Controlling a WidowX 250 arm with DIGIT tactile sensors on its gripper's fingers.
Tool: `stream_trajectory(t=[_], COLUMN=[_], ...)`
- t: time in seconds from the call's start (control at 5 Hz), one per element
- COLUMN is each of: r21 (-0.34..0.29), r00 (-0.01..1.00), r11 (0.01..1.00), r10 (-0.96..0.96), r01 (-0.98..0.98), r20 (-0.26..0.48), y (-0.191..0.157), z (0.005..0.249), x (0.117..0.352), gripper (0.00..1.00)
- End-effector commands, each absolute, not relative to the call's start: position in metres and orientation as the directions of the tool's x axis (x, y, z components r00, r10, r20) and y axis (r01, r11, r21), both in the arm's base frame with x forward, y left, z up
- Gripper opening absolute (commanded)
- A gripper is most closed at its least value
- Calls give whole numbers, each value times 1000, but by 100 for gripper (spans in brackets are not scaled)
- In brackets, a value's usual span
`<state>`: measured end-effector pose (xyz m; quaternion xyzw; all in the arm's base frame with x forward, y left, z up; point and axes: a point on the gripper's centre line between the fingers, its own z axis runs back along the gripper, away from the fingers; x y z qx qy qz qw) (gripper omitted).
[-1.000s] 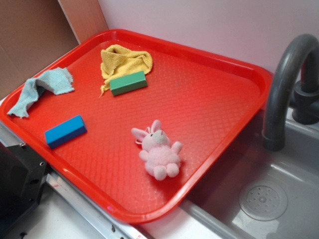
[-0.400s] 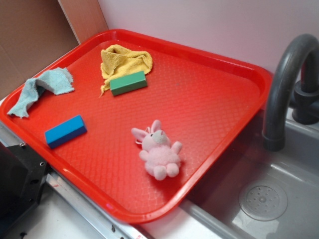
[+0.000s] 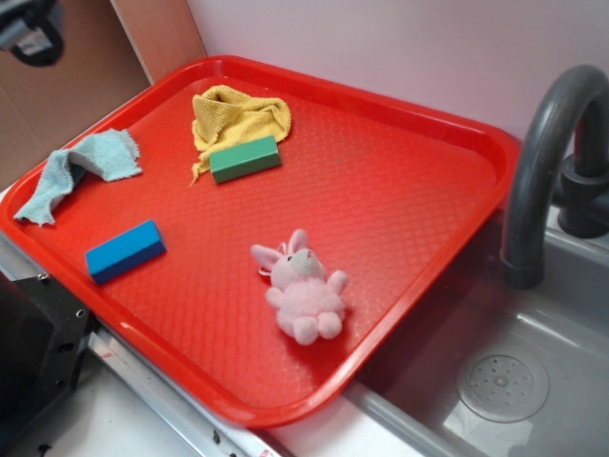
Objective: Grab the pink bunny.
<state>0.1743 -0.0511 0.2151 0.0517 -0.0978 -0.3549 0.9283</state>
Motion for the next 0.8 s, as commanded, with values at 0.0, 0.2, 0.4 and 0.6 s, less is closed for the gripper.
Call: stream_trajectory(t=[0.0, 0.2, 0.4, 0.6], r21=[137, 89, -2, -91], r00=[300, 76, -115, -306], r11=[347, 122, -126, -366], r10=[-912, -911, -907, -870], r01=[928, 988, 992, 926], r20=[280, 404, 406, 387], y=[-119, -137, -146, -154], z=[199, 181, 159, 127], x=[191, 189, 177, 175], gripper=[100, 100, 100, 100])
